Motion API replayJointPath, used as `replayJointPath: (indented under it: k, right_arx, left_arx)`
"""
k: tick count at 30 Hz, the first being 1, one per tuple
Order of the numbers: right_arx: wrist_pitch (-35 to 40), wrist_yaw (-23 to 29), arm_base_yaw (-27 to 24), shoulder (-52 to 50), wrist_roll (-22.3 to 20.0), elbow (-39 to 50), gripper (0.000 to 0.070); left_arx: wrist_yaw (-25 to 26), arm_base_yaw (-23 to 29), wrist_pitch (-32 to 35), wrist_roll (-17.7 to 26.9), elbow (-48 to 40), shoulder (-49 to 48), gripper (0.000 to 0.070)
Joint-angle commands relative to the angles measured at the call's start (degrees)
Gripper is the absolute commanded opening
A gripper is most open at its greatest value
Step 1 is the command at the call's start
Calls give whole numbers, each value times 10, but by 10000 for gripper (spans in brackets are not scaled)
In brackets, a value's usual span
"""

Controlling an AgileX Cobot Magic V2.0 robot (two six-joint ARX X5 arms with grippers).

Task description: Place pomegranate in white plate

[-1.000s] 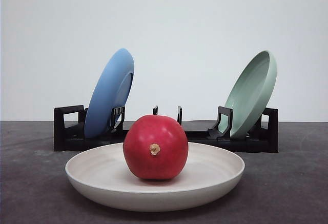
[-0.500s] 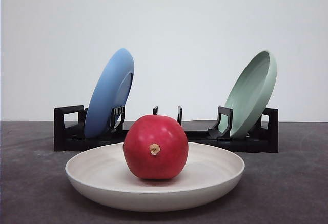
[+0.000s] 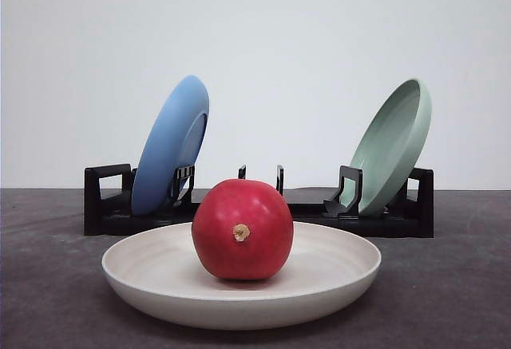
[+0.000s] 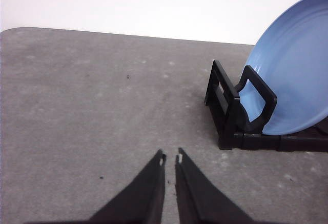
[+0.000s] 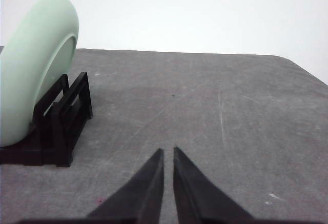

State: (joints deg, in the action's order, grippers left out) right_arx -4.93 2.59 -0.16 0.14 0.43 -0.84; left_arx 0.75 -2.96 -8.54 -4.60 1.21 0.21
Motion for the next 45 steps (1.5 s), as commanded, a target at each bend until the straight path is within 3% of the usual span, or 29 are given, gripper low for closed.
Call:
replayJointPath:
  k: [1,45]
  right_arx:
    - [7,-1,-1,1,7,2,29]
    - [7,-1,-1,1,7,2,29]
  left_arx:
    - [-1,0,7,-4,-5,0,17]
    - [-1,0,7,-4,-5,0,17]
